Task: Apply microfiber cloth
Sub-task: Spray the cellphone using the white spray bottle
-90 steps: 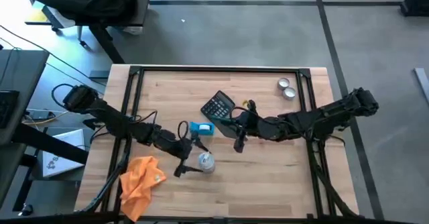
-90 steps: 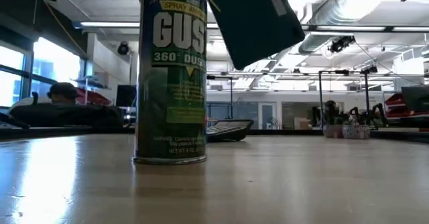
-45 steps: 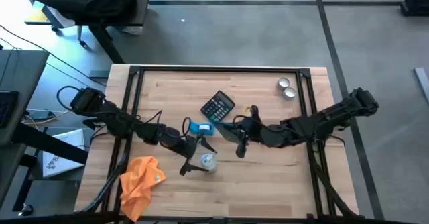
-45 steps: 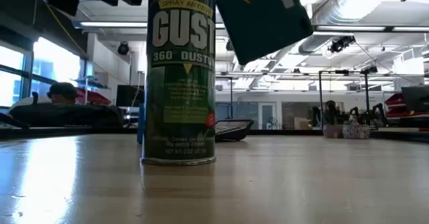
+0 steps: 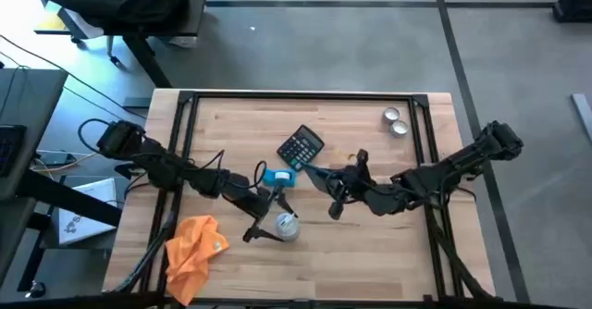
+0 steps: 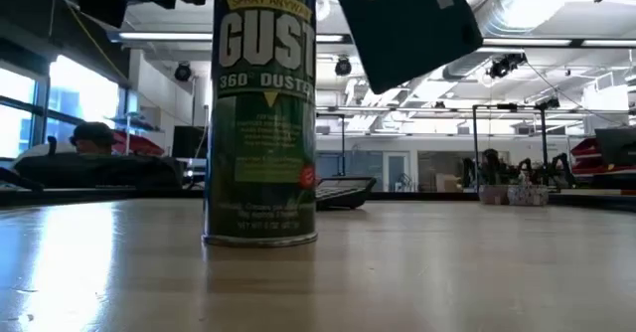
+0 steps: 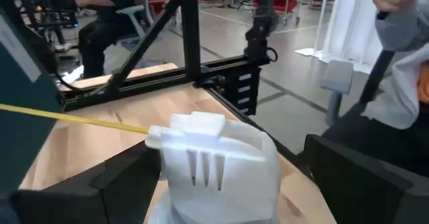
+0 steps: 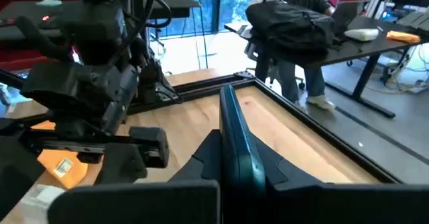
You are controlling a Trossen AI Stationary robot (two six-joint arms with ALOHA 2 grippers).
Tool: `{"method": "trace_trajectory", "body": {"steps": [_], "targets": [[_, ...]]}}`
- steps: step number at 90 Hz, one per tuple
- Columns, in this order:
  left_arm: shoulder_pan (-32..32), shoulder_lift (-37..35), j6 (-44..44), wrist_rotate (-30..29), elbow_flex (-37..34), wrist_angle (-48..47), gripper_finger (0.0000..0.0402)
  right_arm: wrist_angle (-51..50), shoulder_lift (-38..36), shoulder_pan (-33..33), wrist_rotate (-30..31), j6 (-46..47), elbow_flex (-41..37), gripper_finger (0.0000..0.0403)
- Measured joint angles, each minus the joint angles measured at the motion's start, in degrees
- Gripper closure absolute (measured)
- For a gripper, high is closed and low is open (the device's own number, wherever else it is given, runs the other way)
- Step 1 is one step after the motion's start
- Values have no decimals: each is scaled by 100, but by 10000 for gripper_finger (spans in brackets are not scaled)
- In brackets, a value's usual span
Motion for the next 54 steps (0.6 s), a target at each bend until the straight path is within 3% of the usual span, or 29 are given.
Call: {"method": "trace_trajectory", "body": {"steps": [54], "targets": [[128, 190, -42, -42, 2, 203, 165, -38, 0, 2, -24, -34, 0, 402]]}}
